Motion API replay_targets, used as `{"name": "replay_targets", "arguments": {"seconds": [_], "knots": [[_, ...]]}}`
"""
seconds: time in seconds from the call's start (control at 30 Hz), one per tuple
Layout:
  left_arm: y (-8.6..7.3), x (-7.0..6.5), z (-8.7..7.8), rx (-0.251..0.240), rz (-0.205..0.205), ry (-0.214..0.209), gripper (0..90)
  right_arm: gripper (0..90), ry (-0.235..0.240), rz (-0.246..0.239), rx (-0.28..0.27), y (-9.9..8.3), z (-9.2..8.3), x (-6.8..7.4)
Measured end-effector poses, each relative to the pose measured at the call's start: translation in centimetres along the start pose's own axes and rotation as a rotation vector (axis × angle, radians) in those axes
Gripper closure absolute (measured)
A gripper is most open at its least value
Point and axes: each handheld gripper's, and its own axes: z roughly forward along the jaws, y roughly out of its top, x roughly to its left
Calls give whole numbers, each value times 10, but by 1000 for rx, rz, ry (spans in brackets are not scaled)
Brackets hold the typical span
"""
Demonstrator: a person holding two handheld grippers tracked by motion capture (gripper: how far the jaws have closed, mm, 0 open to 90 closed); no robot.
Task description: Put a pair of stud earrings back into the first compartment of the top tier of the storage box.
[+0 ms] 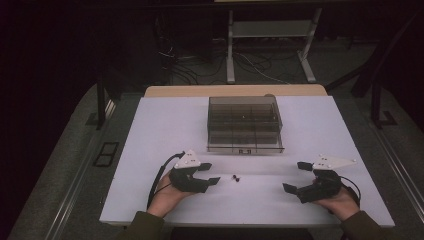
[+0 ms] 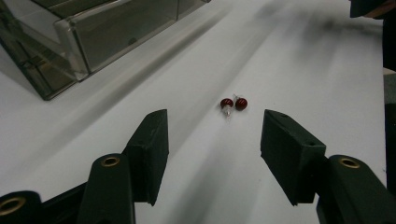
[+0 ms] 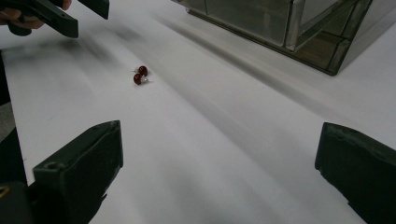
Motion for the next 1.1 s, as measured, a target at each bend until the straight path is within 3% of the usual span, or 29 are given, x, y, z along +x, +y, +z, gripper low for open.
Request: {"name": "replay_targets", "arguments": {"seconds": [1.1], "knots": [[19,-5,35,51,43,-65,633,5,-1,0,4,-1,1,0]]}}
